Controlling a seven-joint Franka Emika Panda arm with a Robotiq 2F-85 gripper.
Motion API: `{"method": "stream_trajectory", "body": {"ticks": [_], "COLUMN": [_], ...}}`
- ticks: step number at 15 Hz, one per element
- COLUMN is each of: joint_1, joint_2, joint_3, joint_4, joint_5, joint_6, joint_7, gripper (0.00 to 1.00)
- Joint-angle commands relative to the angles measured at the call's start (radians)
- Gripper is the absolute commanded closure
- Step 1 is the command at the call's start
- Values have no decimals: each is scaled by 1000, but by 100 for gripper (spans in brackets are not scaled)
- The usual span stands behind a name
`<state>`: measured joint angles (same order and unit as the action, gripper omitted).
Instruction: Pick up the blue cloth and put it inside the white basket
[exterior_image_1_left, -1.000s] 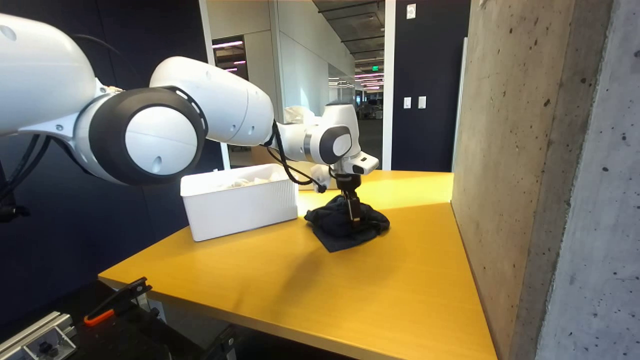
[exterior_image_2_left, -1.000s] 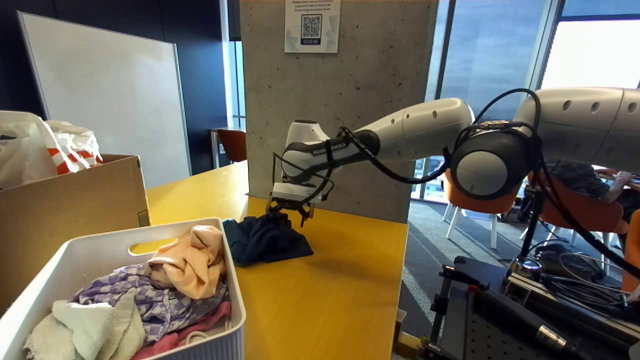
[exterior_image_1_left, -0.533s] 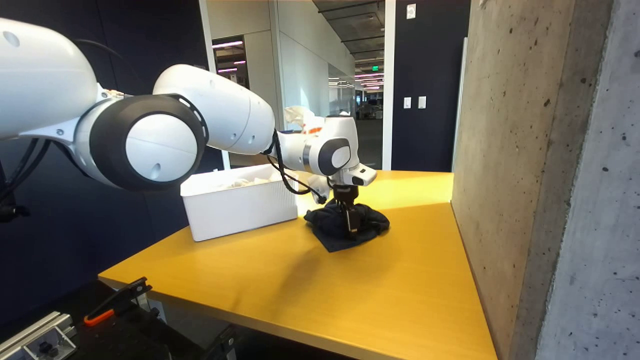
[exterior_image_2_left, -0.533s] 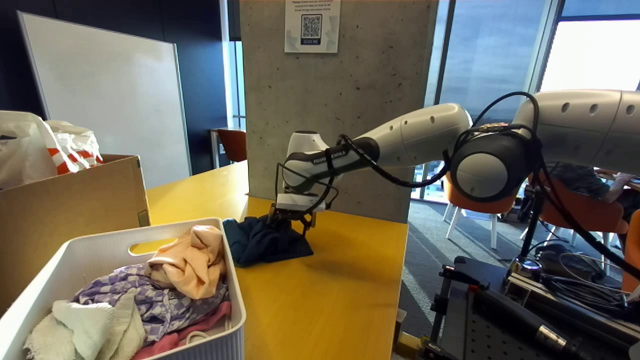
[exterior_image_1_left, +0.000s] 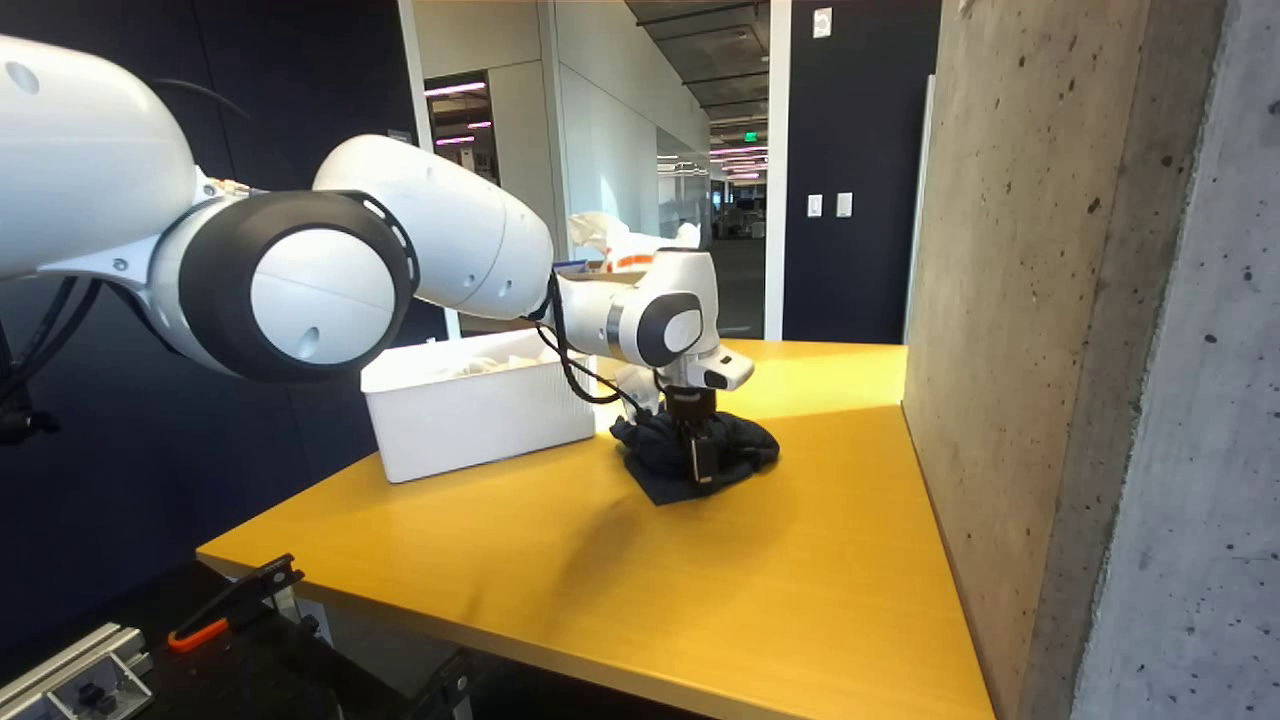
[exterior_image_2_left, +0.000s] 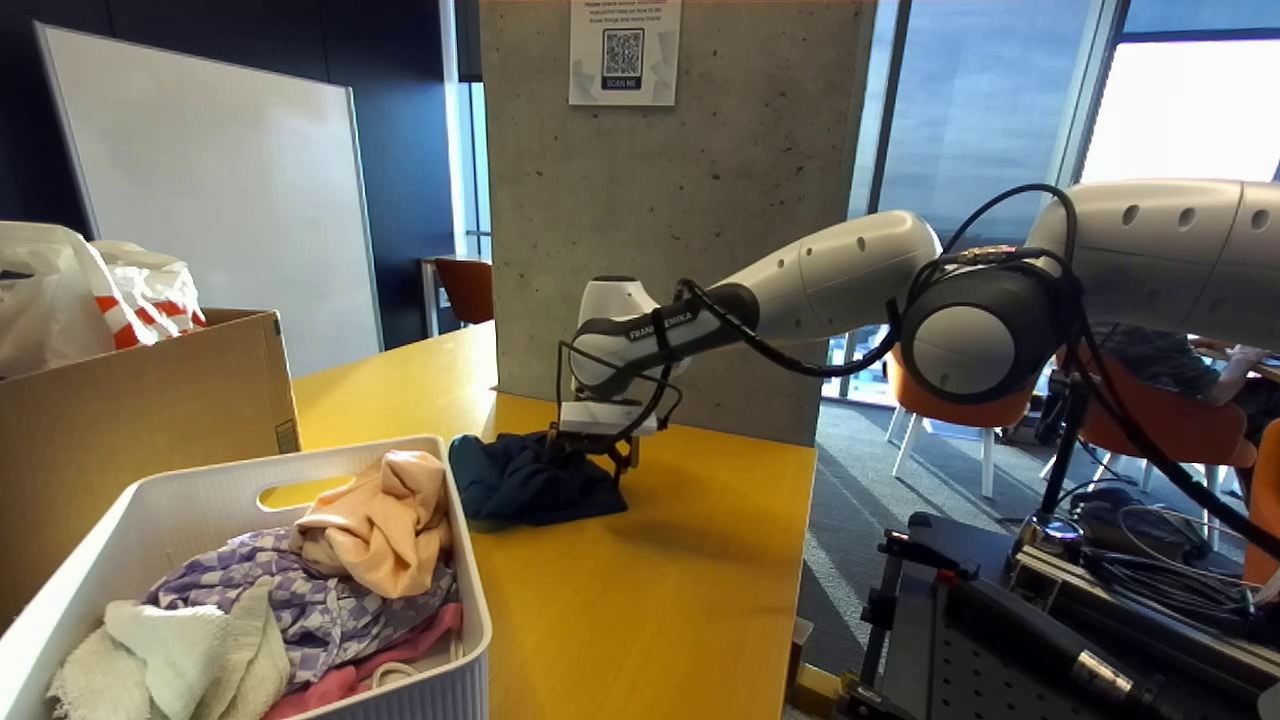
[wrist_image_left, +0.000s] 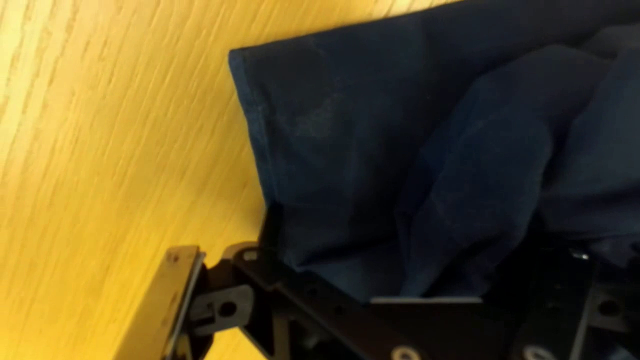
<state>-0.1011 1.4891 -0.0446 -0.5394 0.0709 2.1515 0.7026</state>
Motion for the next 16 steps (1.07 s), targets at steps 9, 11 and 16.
{"method": "stream_trajectory", "body": {"ticks": [9,11,16], "joint_1": [-19,-20,-17], "joint_2": [16,21,14], "joint_3": [21,20,-3], "joint_4": [24,35,56], "joint_5": [45,52,42], "joint_6": [-33,-40,-1], "joint_7": [-27,-22,14], "gripper": [64,79,95]}}
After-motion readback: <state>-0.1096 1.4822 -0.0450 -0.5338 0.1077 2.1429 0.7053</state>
